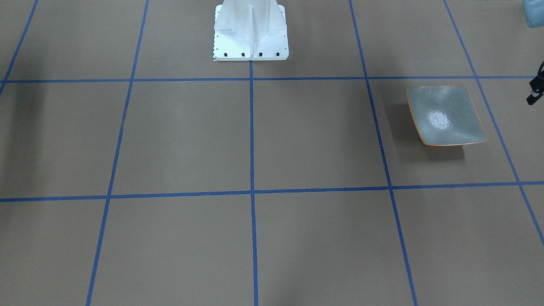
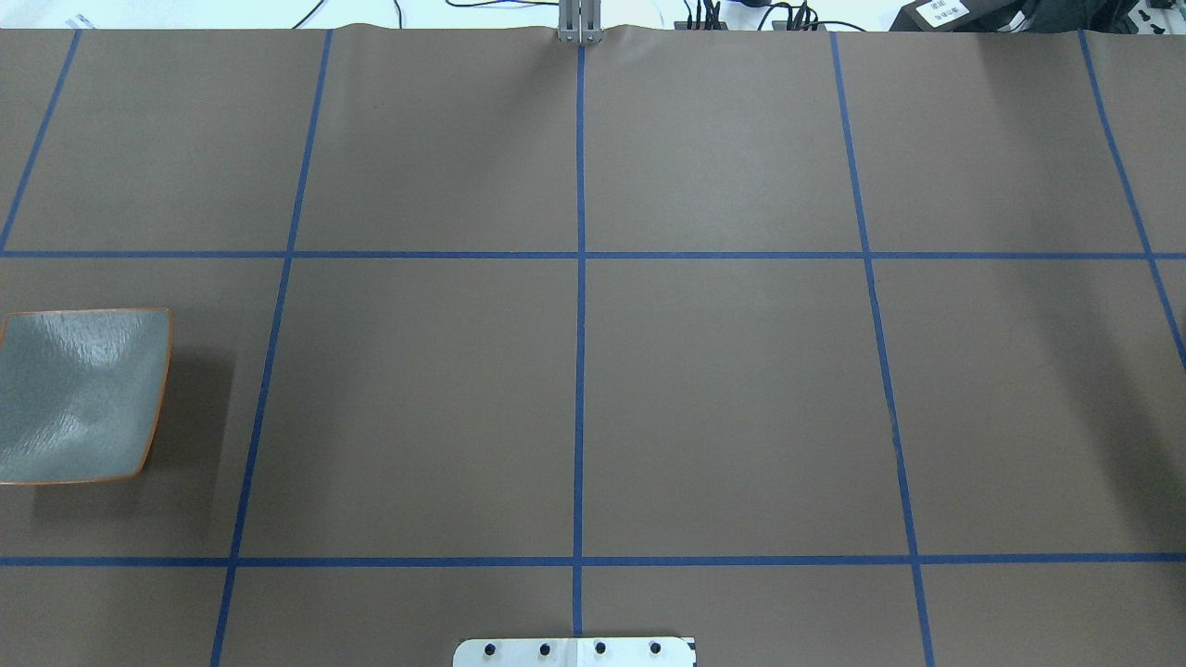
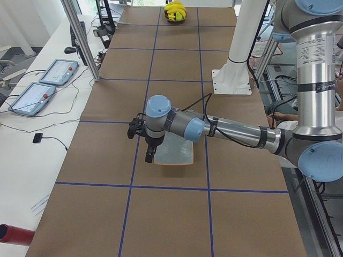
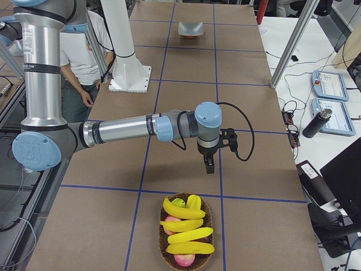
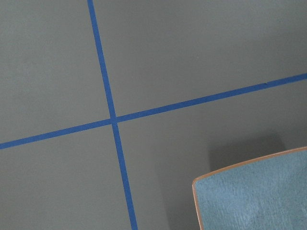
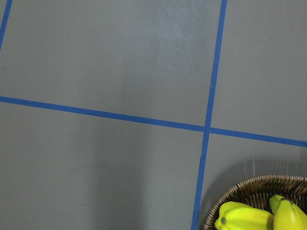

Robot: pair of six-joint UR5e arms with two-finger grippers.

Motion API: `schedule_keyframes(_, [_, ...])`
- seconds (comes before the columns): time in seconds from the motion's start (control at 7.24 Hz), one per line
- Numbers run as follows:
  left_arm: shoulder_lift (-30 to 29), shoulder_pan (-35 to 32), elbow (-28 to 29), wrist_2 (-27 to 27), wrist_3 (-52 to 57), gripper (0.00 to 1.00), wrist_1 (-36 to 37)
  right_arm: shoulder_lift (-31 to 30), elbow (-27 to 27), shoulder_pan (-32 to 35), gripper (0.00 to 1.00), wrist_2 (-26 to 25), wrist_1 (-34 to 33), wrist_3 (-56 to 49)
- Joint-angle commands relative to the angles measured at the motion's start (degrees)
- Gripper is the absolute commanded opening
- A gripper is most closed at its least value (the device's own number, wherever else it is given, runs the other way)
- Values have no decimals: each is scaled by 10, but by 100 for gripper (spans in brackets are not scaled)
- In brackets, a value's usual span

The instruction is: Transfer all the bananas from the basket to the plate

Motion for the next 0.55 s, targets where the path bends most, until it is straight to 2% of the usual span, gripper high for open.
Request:
schedule_keyframes(0.0, [-5, 0, 6, -7, -15, 100, 5, -37, -1, 0, 100, 2, 65, 0])
schedule_keyframes(0.14, [-5, 0, 12, -34, -28, 100, 5, -66, 0, 0, 100, 3, 103, 9])
schedule_keyframes(0.28, [-5, 1, 13, -57, -31, 100, 4, -87, 2, 0, 100, -4, 104, 28])
schedule_keyframes(0.41, [-5, 0, 12, -57, -31, 100, -2, -126, 3, 0, 100, -13, 130, 29])
